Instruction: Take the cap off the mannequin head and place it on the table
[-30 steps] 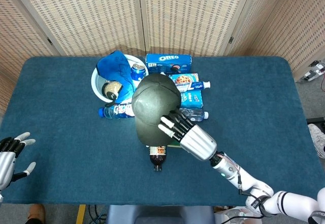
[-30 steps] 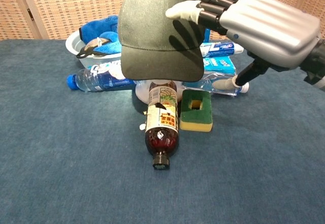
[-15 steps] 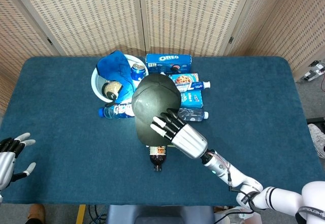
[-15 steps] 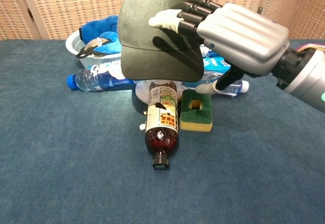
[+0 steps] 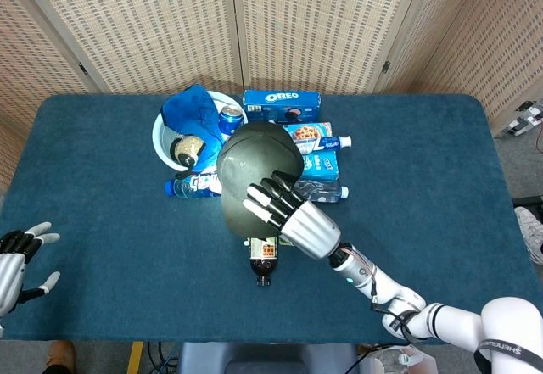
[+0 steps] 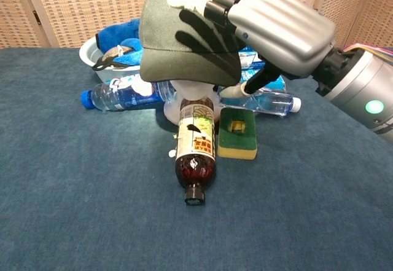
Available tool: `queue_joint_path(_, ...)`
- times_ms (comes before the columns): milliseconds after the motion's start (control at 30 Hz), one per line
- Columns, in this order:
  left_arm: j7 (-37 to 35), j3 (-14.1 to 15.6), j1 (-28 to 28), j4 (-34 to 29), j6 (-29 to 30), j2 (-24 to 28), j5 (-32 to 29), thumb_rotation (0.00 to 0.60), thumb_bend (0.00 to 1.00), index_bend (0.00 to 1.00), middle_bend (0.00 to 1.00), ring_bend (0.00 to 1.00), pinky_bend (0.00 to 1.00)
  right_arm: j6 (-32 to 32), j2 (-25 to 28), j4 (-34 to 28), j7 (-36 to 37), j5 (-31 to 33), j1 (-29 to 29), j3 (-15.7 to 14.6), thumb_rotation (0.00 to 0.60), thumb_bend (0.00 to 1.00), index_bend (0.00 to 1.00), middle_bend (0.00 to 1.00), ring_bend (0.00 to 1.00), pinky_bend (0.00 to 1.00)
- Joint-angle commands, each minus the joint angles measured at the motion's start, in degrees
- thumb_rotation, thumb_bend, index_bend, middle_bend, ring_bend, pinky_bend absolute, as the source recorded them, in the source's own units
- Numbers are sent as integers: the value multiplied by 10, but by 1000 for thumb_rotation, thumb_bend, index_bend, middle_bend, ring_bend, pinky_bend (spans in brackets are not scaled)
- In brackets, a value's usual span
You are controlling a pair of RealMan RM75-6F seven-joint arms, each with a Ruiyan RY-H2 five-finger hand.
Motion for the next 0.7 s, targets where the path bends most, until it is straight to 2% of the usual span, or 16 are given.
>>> queue_joint_path(33, 0, -1, -2, 1, -2, -1, 0, 600, 228, 280, 168, 179, 101, 11, -4, 7, 10, 2, 5, 5, 600, 170, 0, 0, 0, 0)
queue_joint_path(267, 0, -1, -4, 1, -3, -1, 1, 600, 228, 280, 168, 179, 100, 30, -6, 8, 23, 7, 16, 16, 600, 251, 25, 1, 0, 0)
queue_joint_path(433, 0, 0, -3, 2, -3, -1, -1, 600, 228, 280, 168, 179, 101, 33, -7, 9, 25, 12, 21, 18, 600, 299, 171, 41, 0, 0)
queue_joint_path(700, -2, 0, -2, 2, 0, 0, 2, 600, 228, 280, 168, 179, 101, 34, -6, 12, 29, 19, 23, 12, 600, 350, 501, 158, 0, 0)
